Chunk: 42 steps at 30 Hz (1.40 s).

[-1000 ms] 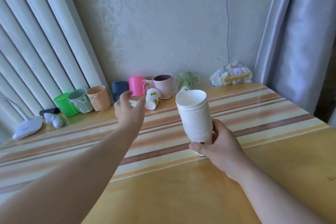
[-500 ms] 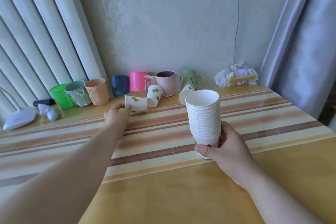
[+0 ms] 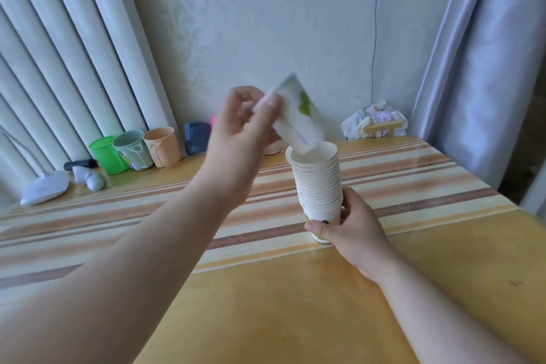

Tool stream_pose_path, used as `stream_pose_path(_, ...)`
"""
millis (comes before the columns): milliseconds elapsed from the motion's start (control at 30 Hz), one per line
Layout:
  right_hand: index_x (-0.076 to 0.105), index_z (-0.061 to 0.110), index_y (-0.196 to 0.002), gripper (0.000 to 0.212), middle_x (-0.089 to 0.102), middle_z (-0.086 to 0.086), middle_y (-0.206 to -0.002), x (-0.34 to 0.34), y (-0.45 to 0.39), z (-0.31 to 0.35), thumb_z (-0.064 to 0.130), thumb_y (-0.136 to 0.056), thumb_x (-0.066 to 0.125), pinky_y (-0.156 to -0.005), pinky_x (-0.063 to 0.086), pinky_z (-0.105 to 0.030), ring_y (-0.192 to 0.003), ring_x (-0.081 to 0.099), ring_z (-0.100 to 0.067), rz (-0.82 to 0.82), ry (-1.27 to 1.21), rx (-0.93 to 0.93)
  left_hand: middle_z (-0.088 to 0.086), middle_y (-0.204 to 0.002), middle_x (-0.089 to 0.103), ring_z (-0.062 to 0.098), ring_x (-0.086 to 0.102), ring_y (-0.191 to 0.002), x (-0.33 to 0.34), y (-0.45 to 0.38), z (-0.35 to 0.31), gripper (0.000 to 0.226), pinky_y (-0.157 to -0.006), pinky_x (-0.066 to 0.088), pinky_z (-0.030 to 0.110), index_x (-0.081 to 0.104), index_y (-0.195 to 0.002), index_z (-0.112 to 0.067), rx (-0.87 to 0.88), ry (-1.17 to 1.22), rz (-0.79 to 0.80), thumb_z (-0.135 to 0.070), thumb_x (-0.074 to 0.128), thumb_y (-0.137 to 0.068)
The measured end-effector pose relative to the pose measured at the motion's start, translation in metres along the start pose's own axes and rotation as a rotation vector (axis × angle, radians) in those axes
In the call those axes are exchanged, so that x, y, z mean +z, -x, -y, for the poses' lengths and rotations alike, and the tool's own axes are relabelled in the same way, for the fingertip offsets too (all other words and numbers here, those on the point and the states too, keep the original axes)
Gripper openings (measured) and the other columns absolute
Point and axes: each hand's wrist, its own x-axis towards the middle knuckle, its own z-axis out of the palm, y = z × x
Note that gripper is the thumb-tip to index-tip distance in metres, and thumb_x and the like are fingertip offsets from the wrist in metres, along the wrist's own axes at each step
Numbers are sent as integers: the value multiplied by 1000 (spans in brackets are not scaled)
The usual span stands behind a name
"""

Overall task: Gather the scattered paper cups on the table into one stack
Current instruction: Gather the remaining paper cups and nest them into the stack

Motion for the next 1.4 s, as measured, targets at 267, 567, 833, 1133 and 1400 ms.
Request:
stream_pose_path(267,66,37,-122,58,79,8,-115,-1,1,1,19,-77,98,-68,61,-19,-106,75,-12,15,-18,2,-4,-113,75,5,72,-107,6,11,29,35,-91,63,35,64,-124,-32,6,-470,68,-20,73,-92)
stream_pose_path(567,65,38,-125,60,79,13,-115,-1,-2,-4,21,-77,98,-75,62,-24,-106,75,-8,14,4,-3,22,-115,77,18,77,-98,8,7,36,12,-90,61,35,77,-110,-25,47,-236,86,-26,75,-98)
stream_pose_path(833,65,44,-125,61,79,17,-115,-1,-2,-6,29,-75,97,-83,67,-32,-107,75,-7,25,30,-14,6,-137,66,26,68,-120,-3,-3,40,32,-90,55,34,78,-94,-25,91,-392,96,-56,73,-88)
stream_pose_path(1133,65,52,-119,62,79,14,-115,0,-2,-9,42,-64,94,-89,69,-46,-108,75,-10,18,22,10,-6,-141,64,24,66,-123,5,-1,40,41,-97,59,46,56,-108,-43,197,-644,148,-53,79,-77)
stream_pose_path(1400,65,56,-114,58,80,15,-110,1,0,-7,38,-66,94,-87,69,-44,-102,76,-10,-6,34,27,-11,-135,64,10,65,-121,0,-3,47,56,-99,54,27,57,-125,-43,124,-456,190,-71,73,-80)
